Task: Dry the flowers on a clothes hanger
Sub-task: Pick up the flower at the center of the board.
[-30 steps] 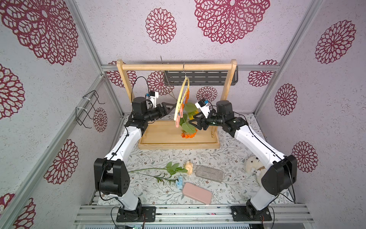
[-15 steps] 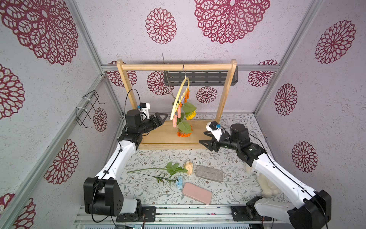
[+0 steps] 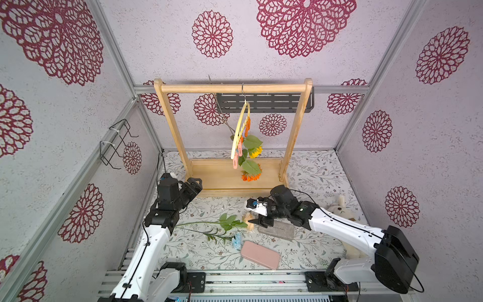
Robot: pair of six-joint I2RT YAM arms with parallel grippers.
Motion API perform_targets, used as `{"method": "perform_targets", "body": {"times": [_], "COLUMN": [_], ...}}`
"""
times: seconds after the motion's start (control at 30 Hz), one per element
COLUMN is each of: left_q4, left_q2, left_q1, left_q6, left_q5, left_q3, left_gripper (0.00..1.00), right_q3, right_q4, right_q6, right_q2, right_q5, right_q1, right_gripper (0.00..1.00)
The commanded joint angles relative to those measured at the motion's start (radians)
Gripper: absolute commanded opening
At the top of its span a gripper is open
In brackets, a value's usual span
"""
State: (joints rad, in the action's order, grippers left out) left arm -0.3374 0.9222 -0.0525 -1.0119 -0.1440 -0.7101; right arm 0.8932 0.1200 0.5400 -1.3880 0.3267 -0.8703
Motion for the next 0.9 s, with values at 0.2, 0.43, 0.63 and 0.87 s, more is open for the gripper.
{"method": "perform_targets", "body": {"times": [0.2, 0.43, 0.63, 0.87], "left_q4": [-0.188, -0.285, -0.342, -0.466], "left_q2": [-0.06, 0.161, 0.319, 0.436], "left_q1": [-0.03, -0.041, -0.14, -0.18], "left_q6": [-0.401, -0.45, -0.543, -0.577], "left_q5": [0.178, 0.123, 0.143, 0.199], "left_q3": [0.143, 0.058, -0.026, -0.117], "left_gripper": [0.78, 0.66, 0.55, 0.47], "right_q3": [0.084, 0.094, 0.038, 0.03], "right_q4": [-0.106, -0.159, -0.205, -0.185], "right_q6": [0.017, 0.004, 0.01, 0.01], "right_q2": [-0.16, -0.19, -0.127, -0.095], "right_q5": [-0.127, -0.115, -0.108, -0.114], "right_q1": [-0.136, -0.156, -0.155, -0.156], "right_gripper": [0.68, 0.64, 0.64, 0.64]}}
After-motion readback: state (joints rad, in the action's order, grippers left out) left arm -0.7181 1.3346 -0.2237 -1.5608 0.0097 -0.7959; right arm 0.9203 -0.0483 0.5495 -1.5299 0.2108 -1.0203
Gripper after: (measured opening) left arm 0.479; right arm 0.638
